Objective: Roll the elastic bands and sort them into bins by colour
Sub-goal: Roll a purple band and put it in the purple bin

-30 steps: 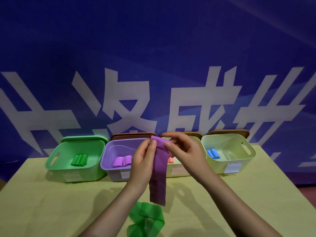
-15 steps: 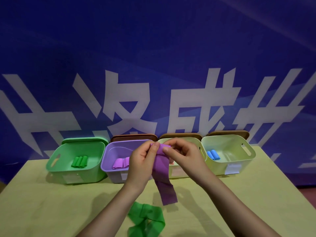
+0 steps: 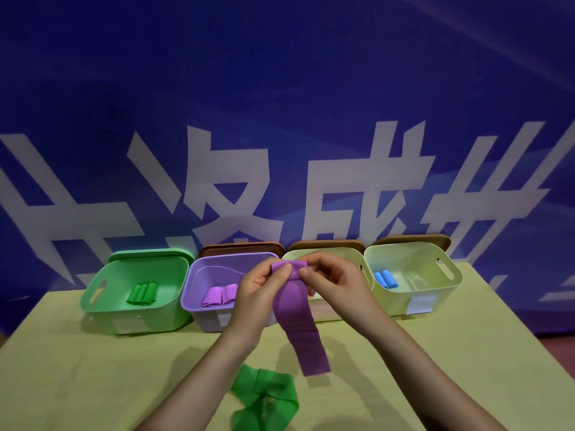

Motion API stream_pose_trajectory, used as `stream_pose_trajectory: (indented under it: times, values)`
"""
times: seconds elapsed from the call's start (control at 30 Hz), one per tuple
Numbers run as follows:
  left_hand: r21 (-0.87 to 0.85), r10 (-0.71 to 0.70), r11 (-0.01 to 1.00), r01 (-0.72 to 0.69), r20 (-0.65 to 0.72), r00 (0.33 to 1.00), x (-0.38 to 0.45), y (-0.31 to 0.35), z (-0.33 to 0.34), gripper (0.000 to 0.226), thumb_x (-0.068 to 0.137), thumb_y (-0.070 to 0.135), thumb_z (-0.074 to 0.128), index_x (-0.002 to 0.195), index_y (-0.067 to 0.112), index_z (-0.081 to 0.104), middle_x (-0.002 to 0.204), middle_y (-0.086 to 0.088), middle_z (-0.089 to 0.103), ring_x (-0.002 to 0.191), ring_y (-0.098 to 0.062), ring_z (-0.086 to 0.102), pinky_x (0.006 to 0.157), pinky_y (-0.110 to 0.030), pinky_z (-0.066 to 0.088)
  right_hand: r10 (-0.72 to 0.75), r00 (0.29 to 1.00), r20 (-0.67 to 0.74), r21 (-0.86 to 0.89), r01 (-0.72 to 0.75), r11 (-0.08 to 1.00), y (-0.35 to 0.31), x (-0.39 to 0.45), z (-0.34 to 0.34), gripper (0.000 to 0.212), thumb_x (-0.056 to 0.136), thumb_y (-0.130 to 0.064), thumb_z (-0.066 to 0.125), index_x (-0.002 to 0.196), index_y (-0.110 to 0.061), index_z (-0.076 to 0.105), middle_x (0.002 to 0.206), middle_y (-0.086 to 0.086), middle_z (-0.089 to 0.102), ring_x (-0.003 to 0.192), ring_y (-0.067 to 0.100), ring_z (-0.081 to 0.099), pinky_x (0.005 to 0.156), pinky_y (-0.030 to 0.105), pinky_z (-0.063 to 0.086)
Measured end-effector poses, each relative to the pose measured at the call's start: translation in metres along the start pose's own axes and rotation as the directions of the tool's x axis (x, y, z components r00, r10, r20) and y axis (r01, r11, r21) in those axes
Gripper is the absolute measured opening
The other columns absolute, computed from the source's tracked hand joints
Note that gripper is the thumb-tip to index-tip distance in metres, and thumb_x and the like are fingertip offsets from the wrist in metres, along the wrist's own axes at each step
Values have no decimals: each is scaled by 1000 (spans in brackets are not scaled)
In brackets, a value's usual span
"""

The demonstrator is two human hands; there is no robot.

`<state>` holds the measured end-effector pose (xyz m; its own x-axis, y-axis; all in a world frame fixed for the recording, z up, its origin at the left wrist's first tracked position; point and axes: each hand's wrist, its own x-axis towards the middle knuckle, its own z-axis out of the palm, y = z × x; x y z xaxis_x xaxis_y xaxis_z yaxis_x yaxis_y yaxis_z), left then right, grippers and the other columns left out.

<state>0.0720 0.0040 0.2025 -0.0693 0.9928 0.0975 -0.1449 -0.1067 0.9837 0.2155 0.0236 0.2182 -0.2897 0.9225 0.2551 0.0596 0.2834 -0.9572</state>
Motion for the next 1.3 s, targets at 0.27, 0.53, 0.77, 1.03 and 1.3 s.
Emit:
stream_pose_trajectory:
  times: [0.27, 0.53, 0.77, 1.03, 1.3]
  values:
    - [-130, -212, 968, 214, 34, 977, -5, -9, -3, 42, 76, 44, 69, 108, 17, 70, 105, -14, 70, 94, -23, 65, 79, -32, 48, -28, 998, -54, -5, 28, 1000, 0, -2, -2, 19, 88, 5, 60, 88, -11, 69, 72, 4, 61, 65, 7, 54, 63, 23, 47]
    - [-64, -265, 963, 262, -46, 963, -8, -3, 0, 23, 96, 23, 47, 96, 21, 70, 91, -4, 69, 88, -19, 60, 74, -37, 45, -490, 868, 85, -533, 455, 713, 9, 1, -10, 16, 89, -8, 60, 101, -11, 70, 90, -1, 66, 82, 9, 59, 74, 16, 44]
    - [-268, -281, 919, 289, 68, 957, -8, 0, 1, 38, 86, 37, 47, 102, 8, 67, 89, -10, 70, 82, -18, 63, 72, -34, 45, -632, 721, 283, -684, 614, 394, 21, 3, -21, 26, 88, -4, 52, 106, -5, 71, 94, 10, 64, 85, 20, 57, 72, 22, 43]
    - [57, -49, 997, 54, -79, 996, -11, -5, 0, 22, 94, 29, 49, 88, 26, 70, 79, 6, 71, 76, -8, 64, 69, -21, 49, -160, 987, 4, -218, 157, 963, 14, -6, -7, 29, 92, -29, 51, 117, -29, 64, 93, -12, 68, 84, 8, 63, 78, 22, 51]
    - [208, 88, 976, -69, -80, 993, -15, -2, 6, 20, 95, 24, 48, 85, 27, 65, 75, 20, 67, 69, 7, 58, 62, -13, 46, -59, 997, -55, -110, 52, 993, 18, -4, 5, 19, 87, -24, 61, 85, -6, 68, 65, 10, 59, 59, 13, 50, 58, 32, 44]
